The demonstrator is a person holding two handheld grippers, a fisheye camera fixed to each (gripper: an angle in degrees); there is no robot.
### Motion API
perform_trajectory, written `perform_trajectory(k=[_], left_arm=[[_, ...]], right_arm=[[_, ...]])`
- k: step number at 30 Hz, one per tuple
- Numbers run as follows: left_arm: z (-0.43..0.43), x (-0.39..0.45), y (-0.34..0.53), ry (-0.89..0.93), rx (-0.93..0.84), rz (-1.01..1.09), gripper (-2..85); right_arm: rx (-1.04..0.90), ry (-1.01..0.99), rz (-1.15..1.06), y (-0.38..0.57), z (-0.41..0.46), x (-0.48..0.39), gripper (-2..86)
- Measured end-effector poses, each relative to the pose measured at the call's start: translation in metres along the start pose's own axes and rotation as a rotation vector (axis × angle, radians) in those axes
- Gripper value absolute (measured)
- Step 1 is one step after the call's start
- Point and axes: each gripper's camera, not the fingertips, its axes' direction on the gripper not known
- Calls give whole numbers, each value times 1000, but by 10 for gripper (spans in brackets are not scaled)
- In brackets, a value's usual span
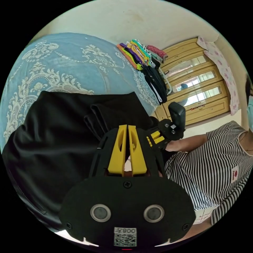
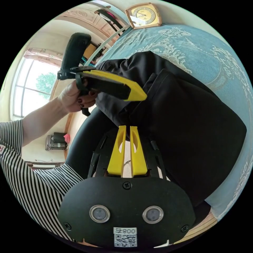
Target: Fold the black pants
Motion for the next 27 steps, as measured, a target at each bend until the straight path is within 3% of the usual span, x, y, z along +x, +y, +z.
perform_trajectory(k=[4,9,15,18,20,24,27], left_arm=[[37,-1,19,-181,-146,-37,2],[31,9,42,-230,-109,-48,1],[34,43,61,-243,-132,-7,1],[43,51,73,-281,-151,-16,1],[41,56,74,-275,-145,-28,1],[37,73,73,-289,-162,-31,4],[29,92,73,-302,-143,-38,9]], right_arm=[[-2,-46,11,-10,-6,2,12],[98,-92,17,-11,-44,7,4],[193,6,74,-61,-64,45,1],[114,128,75,-95,-38,52,1],[-65,215,61,-117,6,55,1],[-28,272,-31,-116,10,50,3],[-74,187,10,-111,-1,68,5]])
